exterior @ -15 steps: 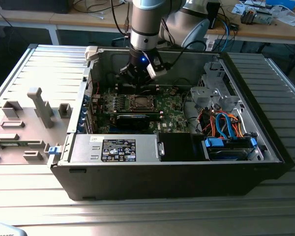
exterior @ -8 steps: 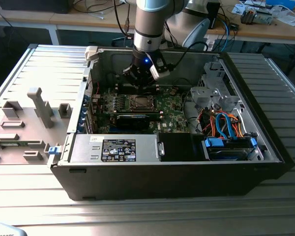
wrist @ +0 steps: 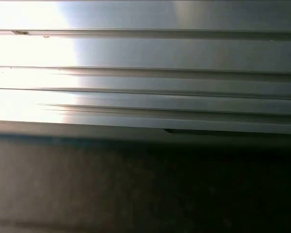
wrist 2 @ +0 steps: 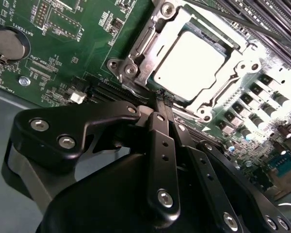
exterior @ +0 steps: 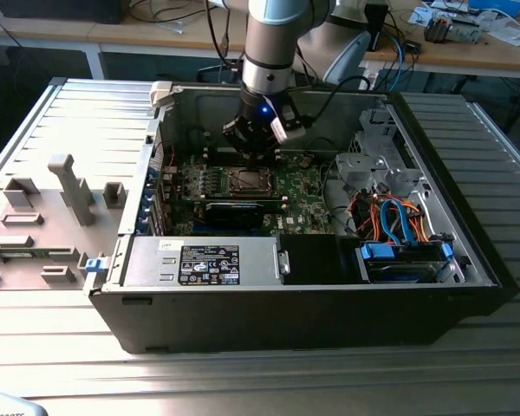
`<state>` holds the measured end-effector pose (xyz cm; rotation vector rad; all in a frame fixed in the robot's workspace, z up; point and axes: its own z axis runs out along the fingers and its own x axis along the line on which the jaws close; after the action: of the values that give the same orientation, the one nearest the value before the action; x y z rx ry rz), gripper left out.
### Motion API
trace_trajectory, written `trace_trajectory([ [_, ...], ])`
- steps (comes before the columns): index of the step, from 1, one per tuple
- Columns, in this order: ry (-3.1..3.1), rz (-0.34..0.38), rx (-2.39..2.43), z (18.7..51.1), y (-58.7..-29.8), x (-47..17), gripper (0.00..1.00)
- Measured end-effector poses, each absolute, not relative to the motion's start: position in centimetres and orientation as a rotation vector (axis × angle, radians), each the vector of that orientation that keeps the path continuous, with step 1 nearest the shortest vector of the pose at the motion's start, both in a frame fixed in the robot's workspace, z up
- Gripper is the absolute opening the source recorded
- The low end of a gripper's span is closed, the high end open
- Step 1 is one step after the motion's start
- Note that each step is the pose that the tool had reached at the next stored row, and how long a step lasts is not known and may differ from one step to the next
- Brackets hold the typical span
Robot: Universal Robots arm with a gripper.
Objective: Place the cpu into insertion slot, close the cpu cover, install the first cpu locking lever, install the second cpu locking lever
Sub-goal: 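Install the first cpu locking lever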
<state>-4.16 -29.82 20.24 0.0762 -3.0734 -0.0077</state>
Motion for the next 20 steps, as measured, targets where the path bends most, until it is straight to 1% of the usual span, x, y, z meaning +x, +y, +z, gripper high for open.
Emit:
trace_trajectory([
  [14,-3.073,-0.025,0.099,20.1,-29.7,-3.2,0.11],
  [20,-3.073,-0.024,0.099,21.5,-29.7,-3.2,0.11],
])
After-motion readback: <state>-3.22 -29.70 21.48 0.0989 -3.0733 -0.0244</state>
